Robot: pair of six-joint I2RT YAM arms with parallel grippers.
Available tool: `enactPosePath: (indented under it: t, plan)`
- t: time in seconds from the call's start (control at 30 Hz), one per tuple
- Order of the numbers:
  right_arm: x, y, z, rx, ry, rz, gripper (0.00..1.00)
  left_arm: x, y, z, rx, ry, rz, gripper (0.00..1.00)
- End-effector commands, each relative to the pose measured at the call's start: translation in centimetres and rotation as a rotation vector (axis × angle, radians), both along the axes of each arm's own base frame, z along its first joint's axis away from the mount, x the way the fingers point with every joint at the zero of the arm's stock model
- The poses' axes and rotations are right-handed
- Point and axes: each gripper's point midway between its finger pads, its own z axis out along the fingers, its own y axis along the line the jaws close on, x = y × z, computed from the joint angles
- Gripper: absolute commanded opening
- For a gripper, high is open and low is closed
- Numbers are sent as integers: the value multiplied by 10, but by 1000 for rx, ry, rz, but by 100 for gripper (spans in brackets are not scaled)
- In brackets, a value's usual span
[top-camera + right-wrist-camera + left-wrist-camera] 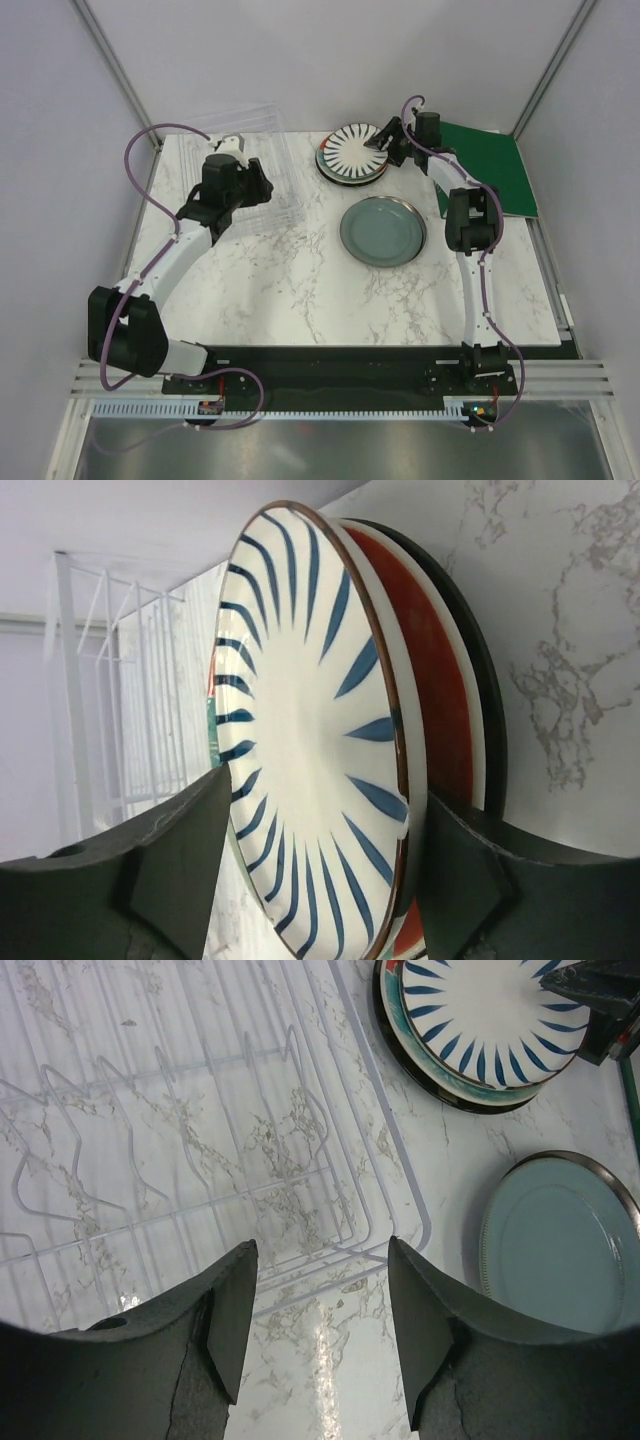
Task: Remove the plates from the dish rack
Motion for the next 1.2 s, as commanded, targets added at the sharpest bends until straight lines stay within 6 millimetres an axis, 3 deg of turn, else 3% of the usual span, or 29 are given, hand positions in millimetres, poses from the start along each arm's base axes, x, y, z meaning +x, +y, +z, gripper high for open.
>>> enactPosePath:
  t: [0.0, 0.13, 0.23, 0.47, 0.73, 1.0, 1.1, 1.17]
  plan:
    - [-6, -7, 18, -116, -36, -2, 77, -5, 2, 9, 15, -32, -17, 61]
    - [-10, -18, 21, -273, -46, -14, 89, -6, 1, 11, 10, -34, -22, 61]
    - [-15, -22, 20, -379, -32, -4, 92, -6, 0, 11, 5, -34, -26, 61]
    - [-27, -34, 18, -613, -16, -31, 94, -9, 0, 13, 0, -34, -24, 61]
    - [-32, -45, 19, -707, -4, -65, 94, -13, 1, 14, 2, -36, -27, 61]
    - [-39, -48, 6, -757, 33, -47, 95, -14, 2, 15, 2, -36, -27, 61]
    - [-42, -44, 20, -749, 11, -47, 95, -15, 3, 18, 9, -43, -30, 61]
    - [-46, -43, 51, -741, -35, -51, 95, -17, 3, 26, 12, -60, -33, 61]
